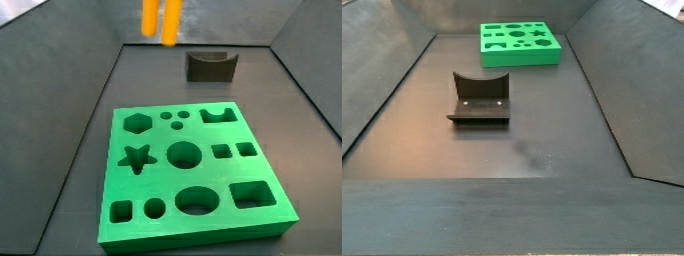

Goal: Pick up the 3 prong object. Move up. Rotate the 3 prong object. Place the 3 prong object on the fixture. Regrasp the 3 prong object. Move to above the board. Insert the 3 prong object.
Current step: Insert the 3 prong object.

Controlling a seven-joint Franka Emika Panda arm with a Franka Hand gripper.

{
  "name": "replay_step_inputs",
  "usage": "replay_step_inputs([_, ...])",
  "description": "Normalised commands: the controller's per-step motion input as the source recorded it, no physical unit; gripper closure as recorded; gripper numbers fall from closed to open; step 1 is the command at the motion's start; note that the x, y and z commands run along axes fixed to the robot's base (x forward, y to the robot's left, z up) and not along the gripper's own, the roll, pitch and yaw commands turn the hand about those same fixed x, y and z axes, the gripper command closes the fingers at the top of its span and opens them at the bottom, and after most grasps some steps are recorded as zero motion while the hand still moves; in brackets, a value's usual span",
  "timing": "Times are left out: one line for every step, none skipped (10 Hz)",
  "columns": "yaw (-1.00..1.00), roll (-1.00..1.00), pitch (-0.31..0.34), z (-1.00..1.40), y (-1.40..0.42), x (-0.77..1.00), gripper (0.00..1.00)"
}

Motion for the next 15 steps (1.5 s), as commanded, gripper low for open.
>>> replay_step_inputs([-0.82, -0.18, 0.010, -0.43, 0.00, 0.08, 1.00])
replay_step_inputs([-0.74, -0.17, 0.006, -0.49, 0.00, 0.22, 1.00])
replay_step_inputs([-0.67, -0.15, 0.049, -0.59, 0.00, 0.34, 1.00])
replay_step_inputs([-0.61, -0.08, 0.020, -0.56, -0.08, 0.41, 1.00])
replay_step_inputs([-0.36, 0.00, 0.026, -0.51, -0.08, 0.30, 1.00])
replay_step_inputs([-0.17, 0.01, 0.026, -0.54, -0.07, 0.19, 1.00])
replay_step_inputs([0.00, 0.14, 0.043, -0.32, -0.03, 0.01, 1.00])
replay_step_inputs([0.14, 0.16, 0.000, -0.29, 0.00, 0.03, 1.00])
replay_step_inputs([0.15, 0.06, -0.124, -0.49, 0.00, 0.00, 1.00])
replay_step_inputs([0.09, 0.00, -0.164, -0.49, 0.00, 0.00, 1.00])
replay_step_inputs([0.00, 0.00, -0.143, -0.50, 0.00, 0.02, 1.00])
replay_step_inputs([0.00, 0.00, -0.117, -0.49, 0.00, 0.03, 1.00])
replay_step_inputs([0.00, 0.00, -0.099, -0.45, 0.00, 0.03, 1.00])
replay_step_inputs([-0.03, -0.02, -0.103, -0.43, 0.00, 0.00, 1.00])
replay_step_inputs([-0.09, -0.07, -0.083, -0.29, 0.00, 0.00, 1.00])
